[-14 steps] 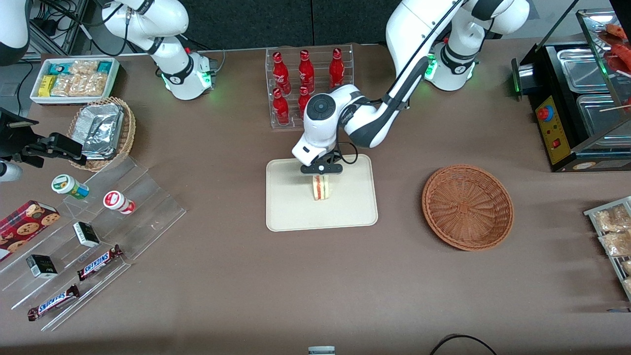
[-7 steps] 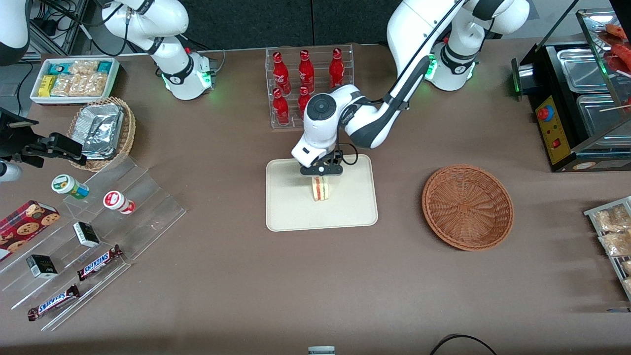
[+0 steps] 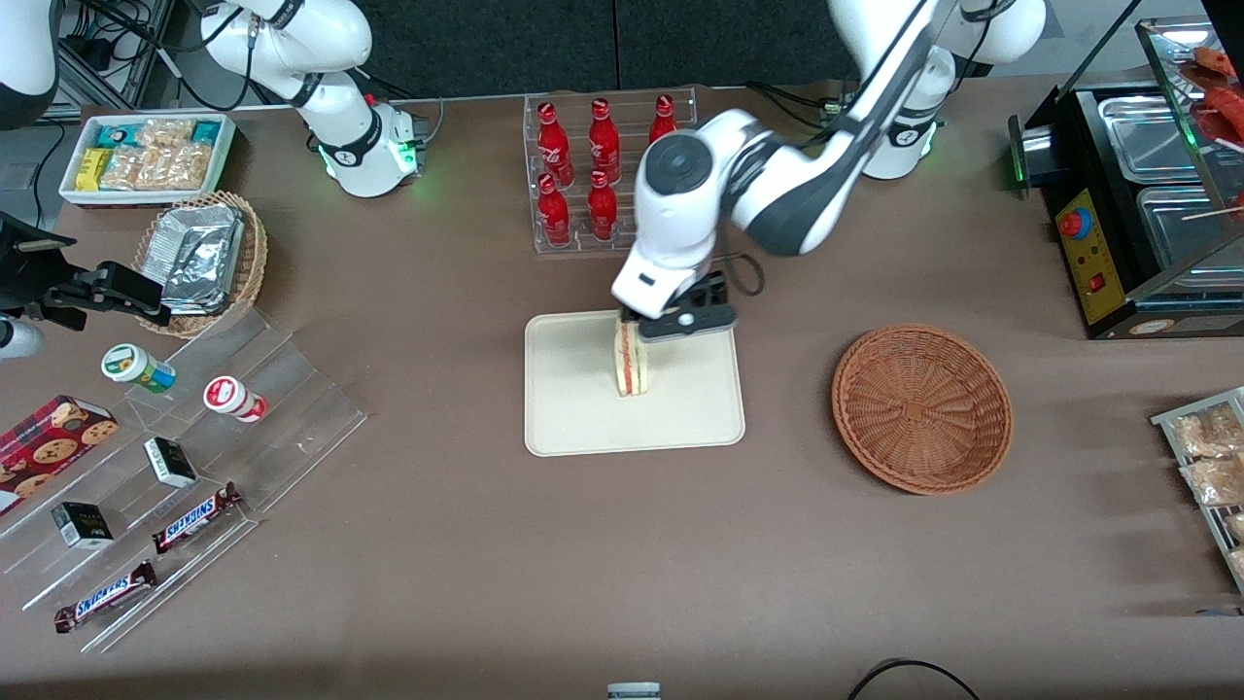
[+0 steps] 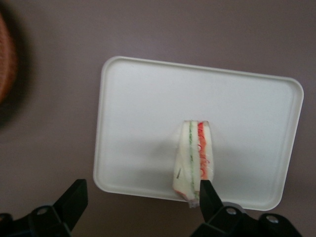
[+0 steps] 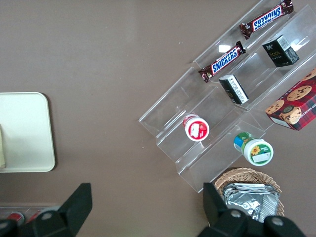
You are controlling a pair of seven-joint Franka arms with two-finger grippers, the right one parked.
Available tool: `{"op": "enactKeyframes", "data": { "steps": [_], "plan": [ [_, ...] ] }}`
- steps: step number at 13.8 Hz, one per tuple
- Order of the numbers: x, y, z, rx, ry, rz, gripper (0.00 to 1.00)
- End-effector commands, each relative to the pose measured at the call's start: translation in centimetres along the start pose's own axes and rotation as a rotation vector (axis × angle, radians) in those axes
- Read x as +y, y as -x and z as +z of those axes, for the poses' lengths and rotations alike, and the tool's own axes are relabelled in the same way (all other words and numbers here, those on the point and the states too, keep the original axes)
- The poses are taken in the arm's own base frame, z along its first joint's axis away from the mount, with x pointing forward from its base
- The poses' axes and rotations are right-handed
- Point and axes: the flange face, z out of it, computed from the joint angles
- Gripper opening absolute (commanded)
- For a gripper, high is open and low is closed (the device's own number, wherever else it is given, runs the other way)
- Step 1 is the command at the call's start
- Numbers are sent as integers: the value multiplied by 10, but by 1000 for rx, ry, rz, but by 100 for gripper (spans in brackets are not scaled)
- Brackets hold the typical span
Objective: Place sandwich from basket to tray
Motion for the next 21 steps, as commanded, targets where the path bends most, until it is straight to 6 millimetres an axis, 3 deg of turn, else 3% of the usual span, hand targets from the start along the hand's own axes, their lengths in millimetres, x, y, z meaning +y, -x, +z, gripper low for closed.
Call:
{"op": "enactKeyframes", "data": {
  "steps": [1,9,12,21],
  "plan": [
    [-33,-8,-36,-3,-25,-59,100],
    [-129,-47,-104,-63,-77,-16,100],
    [-165,-65,-114,-79,-91,-9,100],
    [-295,-110,-144,-156,-89,112,100]
  ]
}}
